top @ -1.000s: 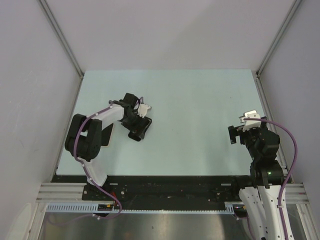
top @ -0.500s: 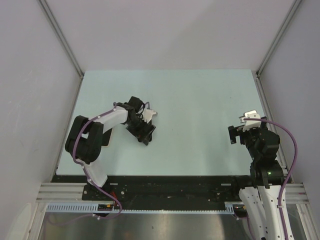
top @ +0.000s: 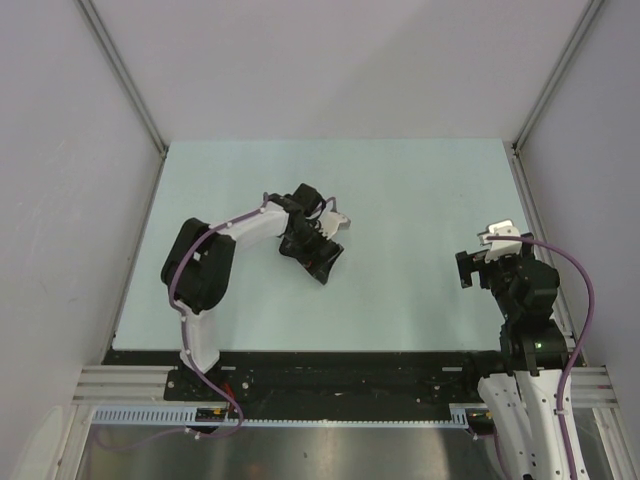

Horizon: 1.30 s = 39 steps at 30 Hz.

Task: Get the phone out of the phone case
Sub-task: Adjust the phone at the center of the board.

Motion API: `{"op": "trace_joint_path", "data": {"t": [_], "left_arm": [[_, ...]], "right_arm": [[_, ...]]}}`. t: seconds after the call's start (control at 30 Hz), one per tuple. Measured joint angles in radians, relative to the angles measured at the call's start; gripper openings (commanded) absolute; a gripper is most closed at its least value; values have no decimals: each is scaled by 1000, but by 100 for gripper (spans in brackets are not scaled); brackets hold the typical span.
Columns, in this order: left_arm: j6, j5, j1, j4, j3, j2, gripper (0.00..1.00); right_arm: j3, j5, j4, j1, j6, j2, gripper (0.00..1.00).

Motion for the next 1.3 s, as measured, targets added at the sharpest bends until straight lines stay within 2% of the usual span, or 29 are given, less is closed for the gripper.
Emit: {"op": "trace_joint_path", "data": {"t": [0.23, 0.43, 0.57, 0.67, 0.8, 1.13, 1.3], "left_arm": [[6, 38, -12, 5, 100, 27, 100], [35, 56, -3, -5, 26, -129, 100], [36, 55, 56, 6, 10, -217, 100], [55, 34, 131, 12, 55, -199, 100], [165, -53, 174, 22, 133, -139, 100], [537, -229, 84, 29, 153, -56, 100], [644, -254, 60, -9, 152, 21, 100]], "right_arm": [[0, -21, 0, 8, -14, 29, 100], [0, -90, 0, 48, -66, 104, 100], [6, -151, 3, 84, -107, 209, 100], [37, -166, 0, 118, -119, 283, 100], [66, -170, -1, 159, -117, 318, 100], [73, -187, -16, 169, -107, 255, 100], [73, -187, -16, 169, -107, 243, 100]]}}
